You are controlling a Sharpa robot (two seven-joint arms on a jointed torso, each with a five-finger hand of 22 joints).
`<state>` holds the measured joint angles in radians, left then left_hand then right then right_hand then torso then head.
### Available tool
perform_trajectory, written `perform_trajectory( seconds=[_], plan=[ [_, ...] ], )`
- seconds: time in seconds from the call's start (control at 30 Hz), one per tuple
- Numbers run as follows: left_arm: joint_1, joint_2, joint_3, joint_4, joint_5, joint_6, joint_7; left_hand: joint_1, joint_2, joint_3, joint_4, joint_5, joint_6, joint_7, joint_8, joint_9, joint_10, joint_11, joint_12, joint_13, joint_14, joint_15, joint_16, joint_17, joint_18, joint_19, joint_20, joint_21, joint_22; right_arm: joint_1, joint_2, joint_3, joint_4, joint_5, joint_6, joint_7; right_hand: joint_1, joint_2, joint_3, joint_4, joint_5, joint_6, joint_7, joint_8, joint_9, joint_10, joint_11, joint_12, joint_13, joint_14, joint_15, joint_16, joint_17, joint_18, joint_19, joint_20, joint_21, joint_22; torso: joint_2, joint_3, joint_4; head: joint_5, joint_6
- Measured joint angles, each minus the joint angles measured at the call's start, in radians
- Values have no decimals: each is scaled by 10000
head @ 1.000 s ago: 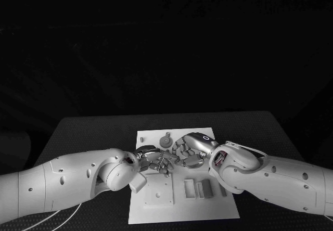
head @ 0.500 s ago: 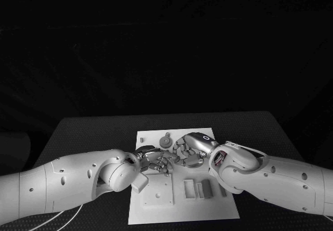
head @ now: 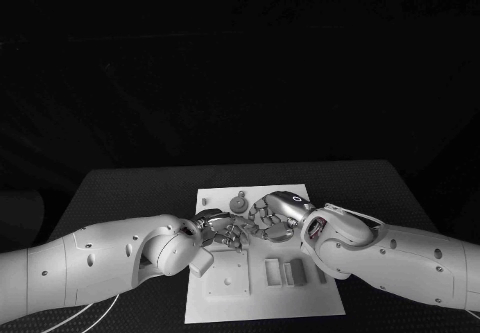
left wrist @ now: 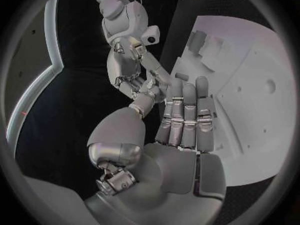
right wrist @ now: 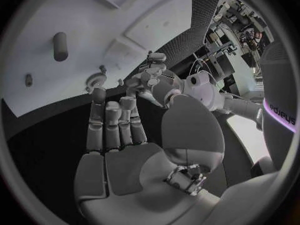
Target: Assemble the parts on the task board
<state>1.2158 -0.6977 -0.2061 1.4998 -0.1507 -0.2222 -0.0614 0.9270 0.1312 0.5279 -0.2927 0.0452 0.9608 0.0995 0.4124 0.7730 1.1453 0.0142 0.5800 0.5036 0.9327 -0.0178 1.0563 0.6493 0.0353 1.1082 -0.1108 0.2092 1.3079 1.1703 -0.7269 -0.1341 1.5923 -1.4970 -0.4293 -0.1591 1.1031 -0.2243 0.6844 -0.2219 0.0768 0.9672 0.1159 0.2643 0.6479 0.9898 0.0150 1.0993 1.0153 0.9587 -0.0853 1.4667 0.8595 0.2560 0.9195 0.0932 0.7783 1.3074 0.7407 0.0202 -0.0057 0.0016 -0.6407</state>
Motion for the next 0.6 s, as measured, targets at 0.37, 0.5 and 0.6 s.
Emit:
perform_trajectory(
  seconds=[0.37,0.5,0.6],
  plan=[
    [3,-34,2,-87,-395,-325,-113,120,-119,20,-19,21,58,-35,49,-108,91,-52,0,-33,36,-35,0,20,-97,59,-59,0,-2,-7,-95,10,0,360,16,95,-6,-320,-96,346,6,-951,379,-630,-508,-522,443,-250,-404,-466,397,-312,-206,0,-516,230,-289,0,0,0,3,4,-5],
    [3,-52,2,-171,-866,-525,-236,169,-167,27,-27,23,95,-70,50,-137,161,-54,0,-34,75,-74,0,28,-48,72,-71,0,-2,-8,-231,75,17,733,-114,179,-38,-352,-137,387,6,-955,382,-632,-526,-536,457,-250,-429,-477,410,-312,-219,1,-536,250,-289,0,0,4,3,28,3],
    [3,-70,2,-256,-1319,-676,-335,167,-166,41,-13,61,135,-46,50,-147,162,-54,-47,-48,75,-74,0,30,-47,84,-83,0,-2,-13,-335,229,-13,1242,-307,335,-38,-352,-164,414,6,-1003,398,-633,-532,-536,457,-250,-446,-480,414,-312,-220,1,-551,265,-289,-1,0,6,4,39,13]
  ],
)
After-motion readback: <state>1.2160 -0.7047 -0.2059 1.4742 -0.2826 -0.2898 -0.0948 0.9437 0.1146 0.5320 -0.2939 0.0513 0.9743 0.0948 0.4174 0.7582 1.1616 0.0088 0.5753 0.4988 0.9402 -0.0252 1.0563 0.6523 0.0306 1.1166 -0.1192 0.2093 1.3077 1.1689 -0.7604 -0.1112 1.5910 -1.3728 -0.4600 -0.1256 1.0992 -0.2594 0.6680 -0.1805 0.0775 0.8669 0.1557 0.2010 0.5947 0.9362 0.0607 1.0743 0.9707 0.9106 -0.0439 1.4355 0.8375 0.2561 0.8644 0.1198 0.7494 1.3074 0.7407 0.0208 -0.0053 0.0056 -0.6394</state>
